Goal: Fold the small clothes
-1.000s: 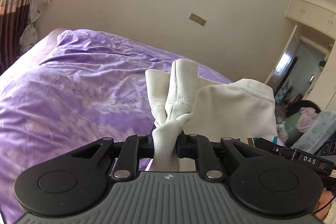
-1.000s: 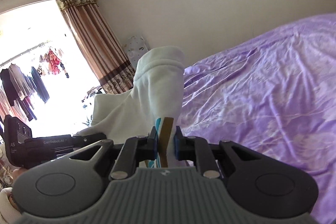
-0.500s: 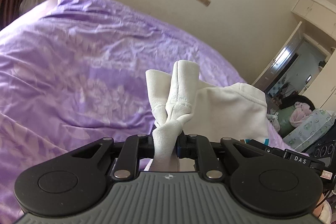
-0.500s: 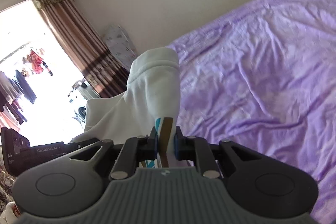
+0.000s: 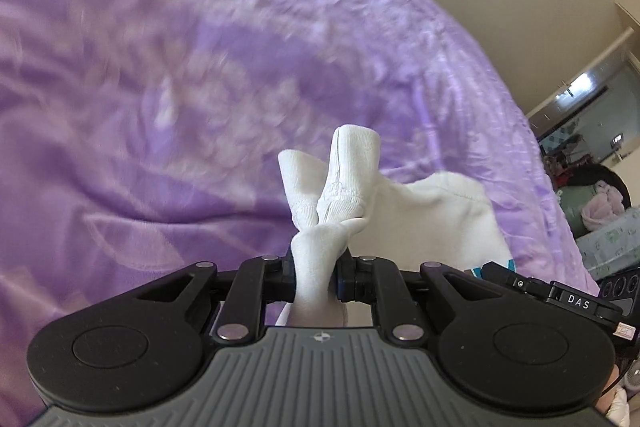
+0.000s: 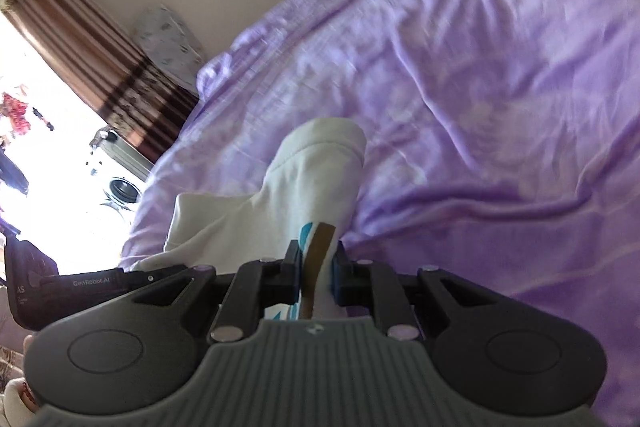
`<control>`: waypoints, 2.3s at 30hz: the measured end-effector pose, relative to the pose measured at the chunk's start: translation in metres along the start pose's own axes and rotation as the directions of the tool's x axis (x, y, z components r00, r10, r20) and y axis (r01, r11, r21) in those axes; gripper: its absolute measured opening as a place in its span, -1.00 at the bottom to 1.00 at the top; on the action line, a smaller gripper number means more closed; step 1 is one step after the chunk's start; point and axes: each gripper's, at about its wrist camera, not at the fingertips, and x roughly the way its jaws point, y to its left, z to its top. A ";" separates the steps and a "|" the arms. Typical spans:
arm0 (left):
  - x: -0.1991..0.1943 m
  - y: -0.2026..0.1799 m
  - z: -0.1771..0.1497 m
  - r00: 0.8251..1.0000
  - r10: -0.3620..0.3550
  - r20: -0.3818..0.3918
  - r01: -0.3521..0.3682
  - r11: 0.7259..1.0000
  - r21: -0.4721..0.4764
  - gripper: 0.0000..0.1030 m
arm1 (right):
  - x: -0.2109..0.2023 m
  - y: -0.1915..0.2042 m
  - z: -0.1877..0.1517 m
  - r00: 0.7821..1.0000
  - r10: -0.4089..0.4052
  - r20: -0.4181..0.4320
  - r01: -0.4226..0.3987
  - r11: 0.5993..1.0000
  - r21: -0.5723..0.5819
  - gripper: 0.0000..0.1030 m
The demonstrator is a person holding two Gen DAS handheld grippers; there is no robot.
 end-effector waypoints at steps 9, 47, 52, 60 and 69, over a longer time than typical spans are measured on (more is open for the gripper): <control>0.030 0.049 -0.008 0.998 -0.058 0.008 0.059 0.990 -0.127 -0.48 | 0.049 -0.061 0.000 0.997 0.017 -0.070 -0.005 0.987 0.160 -0.77; -0.110 0.014 -0.156 0.998 0.013 -0.068 -0.023 0.989 -0.149 0.20 | -0.119 0.061 -0.181 0.936 -0.352 -0.014 0.310 0.841 -0.443 -0.10; -0.110 0.028 -0.160 0.993 -0.112 -0.041 0.099 0.967 -0.234 0.17 | -0.106 0.065 -0.187 0.921 -0.389 0.011 0.340 0.790 -0.510 -0.17; -0.120 0.012 -0.161 0.988 -0.153 0.031 0.156 0.974 -0.162 -0.72 | -0.117 0.068 -0.182 0.927 -0.369 0.070 0.356 0.805 -0.474 -1.00; -0.093 0.019 -0.171 0.994 0.006 -0.109 -0.023 0.988 -0.151 -0.75 | -0.104 0.048 -0.188 0.896 -0.444 -0.019 0.388 0.803 -0.452 -1.00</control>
